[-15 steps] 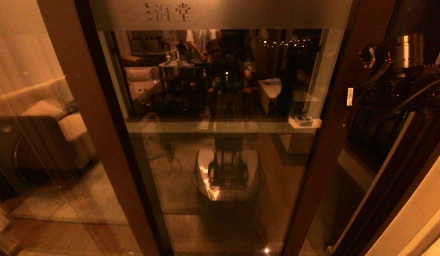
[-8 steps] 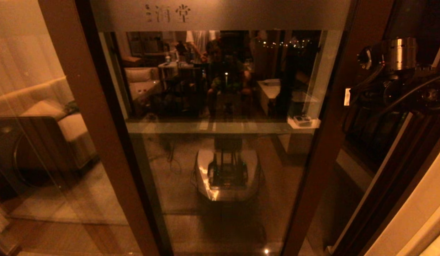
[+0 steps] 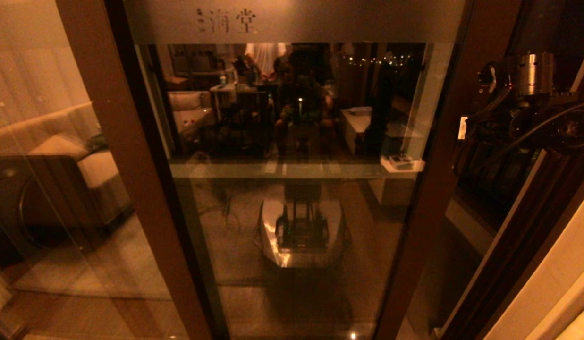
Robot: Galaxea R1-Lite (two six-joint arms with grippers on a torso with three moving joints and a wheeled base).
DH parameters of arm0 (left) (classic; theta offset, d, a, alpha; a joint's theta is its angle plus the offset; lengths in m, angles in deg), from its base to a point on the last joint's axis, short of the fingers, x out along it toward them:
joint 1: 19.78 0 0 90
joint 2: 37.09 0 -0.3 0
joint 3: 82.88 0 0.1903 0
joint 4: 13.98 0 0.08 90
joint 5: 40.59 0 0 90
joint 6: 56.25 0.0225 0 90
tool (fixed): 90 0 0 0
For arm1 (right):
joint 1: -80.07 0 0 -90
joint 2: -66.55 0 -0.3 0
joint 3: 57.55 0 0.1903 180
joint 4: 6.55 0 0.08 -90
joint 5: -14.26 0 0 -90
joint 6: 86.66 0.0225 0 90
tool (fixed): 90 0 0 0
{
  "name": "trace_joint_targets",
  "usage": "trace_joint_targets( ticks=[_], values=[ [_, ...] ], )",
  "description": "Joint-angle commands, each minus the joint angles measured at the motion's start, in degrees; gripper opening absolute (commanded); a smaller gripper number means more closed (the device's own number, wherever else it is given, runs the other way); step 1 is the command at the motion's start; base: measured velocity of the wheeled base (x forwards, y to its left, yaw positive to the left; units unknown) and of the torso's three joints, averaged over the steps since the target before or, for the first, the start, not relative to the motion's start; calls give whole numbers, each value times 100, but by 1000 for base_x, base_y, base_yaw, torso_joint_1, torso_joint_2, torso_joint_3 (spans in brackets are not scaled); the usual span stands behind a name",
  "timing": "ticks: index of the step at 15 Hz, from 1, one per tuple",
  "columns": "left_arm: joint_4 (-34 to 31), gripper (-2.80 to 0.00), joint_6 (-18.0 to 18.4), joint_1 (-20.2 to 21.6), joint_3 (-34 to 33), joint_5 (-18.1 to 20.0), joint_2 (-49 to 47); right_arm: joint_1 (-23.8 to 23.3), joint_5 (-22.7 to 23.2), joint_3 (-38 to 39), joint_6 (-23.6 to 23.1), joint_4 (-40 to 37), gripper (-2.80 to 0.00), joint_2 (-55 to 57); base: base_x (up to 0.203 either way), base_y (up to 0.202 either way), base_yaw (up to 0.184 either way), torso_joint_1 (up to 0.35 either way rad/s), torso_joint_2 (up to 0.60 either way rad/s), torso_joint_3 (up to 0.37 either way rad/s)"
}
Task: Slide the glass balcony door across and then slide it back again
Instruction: Close the slid door
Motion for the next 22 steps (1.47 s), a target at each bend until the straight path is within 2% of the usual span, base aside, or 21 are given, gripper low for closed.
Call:
trace_joint_targets(
  ticks=[1, 12, 17, 22],
  values=[
    [5, -280, 0, 3, -116, 3, 0, -57, -43, 18, 1, 3, -280, 48, 0, 0, 0, 0, 0, 0],
    [5, -280, -2, 6, -123, 3, 0, -487, -21, 220, -7, 12, -280, -36, 0, 0, 0, 0, 0, 0],
    [5, -280, 5, -2, -123, 3, 0, -496, -5, 716, -9, 283, -280, -376, 0, 0, 0, 0, 0, 0],
    [5, -280, 5, 6, -123, 3, 0, -941, 32, 867, -9, 495, -280, -466, 0, 0, 0, 0, 0, 0]
  ],
)
